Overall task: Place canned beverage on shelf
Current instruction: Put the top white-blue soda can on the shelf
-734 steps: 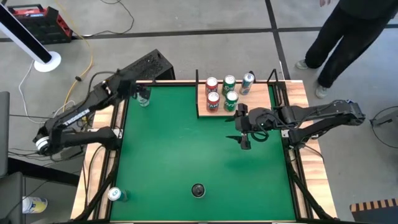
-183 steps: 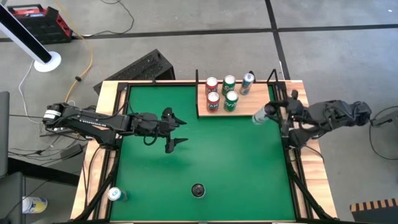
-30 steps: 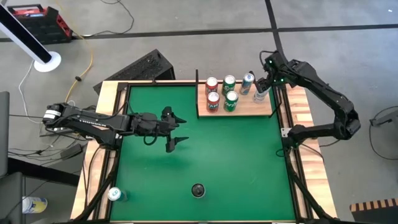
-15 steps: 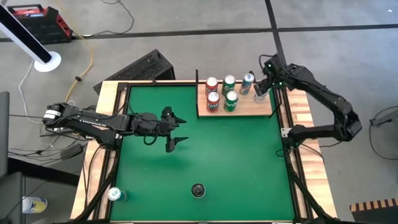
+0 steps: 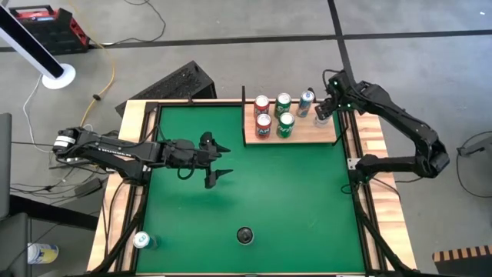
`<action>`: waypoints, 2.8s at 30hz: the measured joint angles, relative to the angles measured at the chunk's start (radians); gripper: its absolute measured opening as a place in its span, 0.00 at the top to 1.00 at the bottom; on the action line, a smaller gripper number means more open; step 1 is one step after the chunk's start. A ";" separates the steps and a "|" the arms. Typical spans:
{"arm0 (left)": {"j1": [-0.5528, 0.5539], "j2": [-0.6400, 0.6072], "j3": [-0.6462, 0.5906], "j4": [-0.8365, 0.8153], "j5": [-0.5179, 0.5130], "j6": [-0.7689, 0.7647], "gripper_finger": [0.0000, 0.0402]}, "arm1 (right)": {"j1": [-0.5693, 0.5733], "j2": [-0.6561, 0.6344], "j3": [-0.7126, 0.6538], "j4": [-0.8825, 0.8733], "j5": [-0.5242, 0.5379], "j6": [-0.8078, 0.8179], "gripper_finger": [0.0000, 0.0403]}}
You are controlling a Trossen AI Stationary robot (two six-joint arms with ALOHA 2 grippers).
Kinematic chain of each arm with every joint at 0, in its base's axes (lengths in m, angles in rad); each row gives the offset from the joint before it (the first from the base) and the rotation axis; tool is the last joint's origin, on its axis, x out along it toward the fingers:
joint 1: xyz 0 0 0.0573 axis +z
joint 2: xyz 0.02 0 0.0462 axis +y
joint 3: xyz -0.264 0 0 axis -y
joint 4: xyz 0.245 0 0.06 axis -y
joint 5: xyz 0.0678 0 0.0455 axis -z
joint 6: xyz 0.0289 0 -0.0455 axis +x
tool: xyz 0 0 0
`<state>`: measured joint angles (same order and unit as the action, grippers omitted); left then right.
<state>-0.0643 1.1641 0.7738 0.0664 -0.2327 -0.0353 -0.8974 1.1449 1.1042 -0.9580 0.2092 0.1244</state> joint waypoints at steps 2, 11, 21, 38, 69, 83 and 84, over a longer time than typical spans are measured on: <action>0.000 0.000 0.000 0.000 0.000 0.001 0.18 | -0.002 -0.001 0.000 -0.003 -0.001 -0.001 0.27; 0.000 0.000 0.000 0.000 -0.001 0.000 0.18 | -0.032 0.013 0.000 0.043 -0.006 -0.119 0.29; 0.000 0.000 0.000 0.000 -0.003 -0.012 0.18 | -0.147 0.046 0.001 0.128 -0.155 -0.309 0.29; 0.000 0.000 0.000 0.015 -0.017 0.005 0.18 | -0.207 0.067 0.001 0.170 -0.236 -0.415 0.29; 0.000 0.000 0.000 0.003 -0.010 -0.012 0.18 | -0.199 0.105 0.058 0.102 -0.207 -0.474 0.29; 0.000 0.000 0.000 0.001 -0.010 -0.010 0.18 | -0.211 0.107 0.058 0.117 -0.208 -0.493 0.29; 0.000 0.000 0.000 0.001 -0.010 -0.011 0.18 | -0.211 0.107 0.058 0.117 -0.208 -0.492 0.28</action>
<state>-0.0639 1.1637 0.7738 0.0673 -0.2428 -0.0460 -1.1080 1.2522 1.1622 -0.8414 0.0013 -0.3680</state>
